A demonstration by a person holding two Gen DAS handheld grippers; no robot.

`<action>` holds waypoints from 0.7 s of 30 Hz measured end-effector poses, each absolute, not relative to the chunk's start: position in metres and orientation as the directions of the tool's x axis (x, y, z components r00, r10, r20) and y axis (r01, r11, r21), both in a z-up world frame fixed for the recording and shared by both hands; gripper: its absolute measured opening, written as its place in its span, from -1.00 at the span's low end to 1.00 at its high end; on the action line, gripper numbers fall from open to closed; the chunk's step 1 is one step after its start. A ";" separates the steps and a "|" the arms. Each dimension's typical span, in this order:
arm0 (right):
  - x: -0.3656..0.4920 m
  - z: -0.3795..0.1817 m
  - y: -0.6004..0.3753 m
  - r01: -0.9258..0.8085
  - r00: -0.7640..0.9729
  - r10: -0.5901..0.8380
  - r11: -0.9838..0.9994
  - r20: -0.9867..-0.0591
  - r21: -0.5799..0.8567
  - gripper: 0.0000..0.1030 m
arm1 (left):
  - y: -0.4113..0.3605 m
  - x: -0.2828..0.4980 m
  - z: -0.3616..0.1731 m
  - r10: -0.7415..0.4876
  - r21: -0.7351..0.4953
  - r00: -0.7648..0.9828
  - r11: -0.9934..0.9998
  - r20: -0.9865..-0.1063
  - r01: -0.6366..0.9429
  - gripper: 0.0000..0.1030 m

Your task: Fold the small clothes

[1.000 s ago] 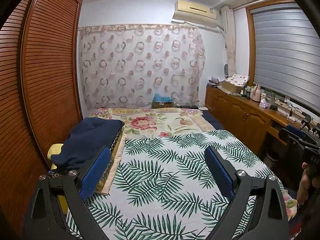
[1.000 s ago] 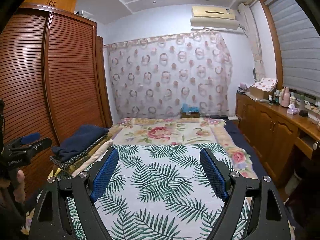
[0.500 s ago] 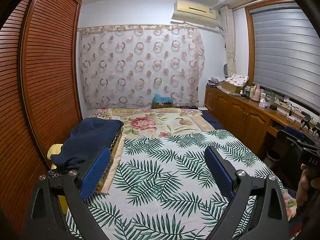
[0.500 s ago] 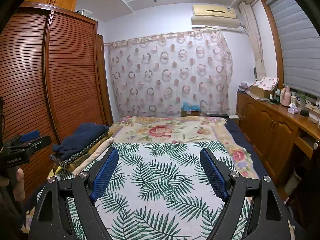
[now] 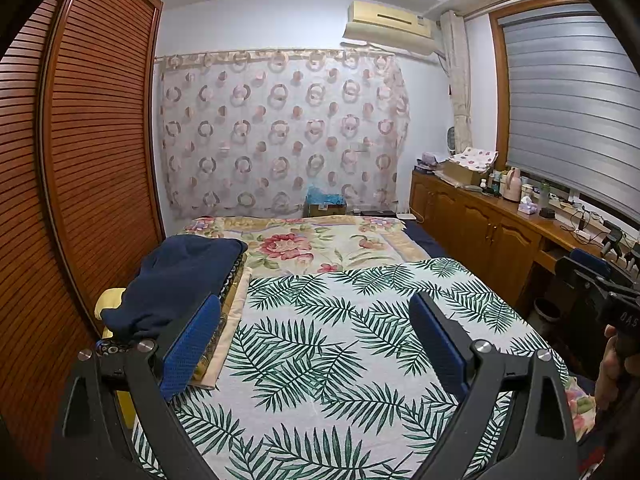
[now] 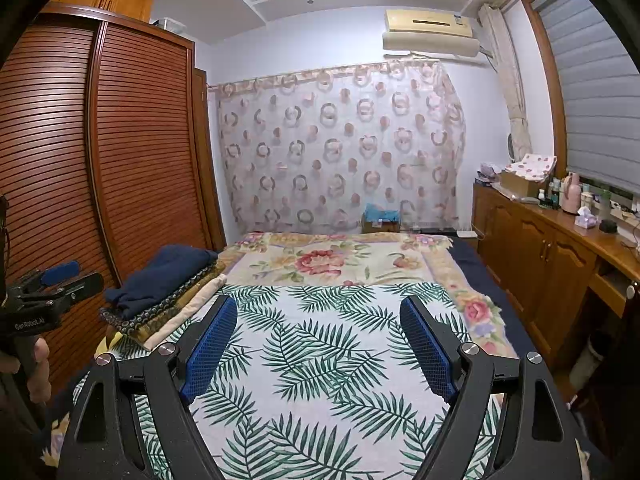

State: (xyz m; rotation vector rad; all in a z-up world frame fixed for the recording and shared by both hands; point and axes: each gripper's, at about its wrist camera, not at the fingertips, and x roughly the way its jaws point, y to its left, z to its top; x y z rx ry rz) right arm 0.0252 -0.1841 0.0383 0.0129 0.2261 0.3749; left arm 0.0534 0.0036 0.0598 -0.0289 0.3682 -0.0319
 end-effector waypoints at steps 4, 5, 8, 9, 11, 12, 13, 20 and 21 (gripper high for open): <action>0.026 0.038 -0.187 -0.364 0.905 0.367 0.930 -0.216 0.052 0.65 | 0.003 0.054 0.060 -0.037 -0.034 0.933 0.999 -0.359 0.026 0.86; 0.026 0.038 -0.187 -0.365 0.905 0.367 0.930 -0.216 0.050 0.65 | 0.003 0.054 0.060 -0.036 -0.034 0.933 0.999 -0.359 0.025 0.86; 0.027 0.038 -0.190 -0.365 0.905 0.367 0.930 -0.216 0.049 0.65 | 0.003 0.054 0.060 -0.036 -0.034 0.933 0.999 -0.359 0.026 0.86; 0.027 0.038 -0.190 -0.365 0.905 0.367 0.930 -0.215 0.049 0.65 | 0.003 0.054 0.060 -0.036 -0.034 0.933 0.999 -0.359 0.026 0.86; 0.027 0.037 -0.191 -0.368 0.904 0.369 0.929 -0.217 0.048 0.65 | 0.003 0.054 0.060 -0.035 -0.033 0.933 0.999 -0.358 0.025 0.86; 0.028 0.038 -0.191 -0.367 0.904 0.368 0.929 -0.217 0.046 0.65 | 0.004 0.054 0.060 -0.035 -0.032 0.933 0.999 -0.358 0.025 0.86; 0.028 0.037 -0.191 -0.367 0.904 0.368 0.929 -0.217 0.046 0.65 | 0.003 0.054 0.059 -0.036 -0.034 0.933 0.999 -0.358 0.026 0.86; 0.029 0.038 -0.192 -0.368 0.904 0.369 0.929 -0.217 0.046 0.65 | 0.003 0.054 0.059 -0.036 -0.033 0.933 0.999 -0.358 0.026 0.86; 0.028 0.038 -0.192 -0.369 0.904 0.369 0.928 -0.217 0.045 0.65 | 0.003 0.054 0.059 -0.036 -0.033 0.933 0.999 -0.358 0.026 0.86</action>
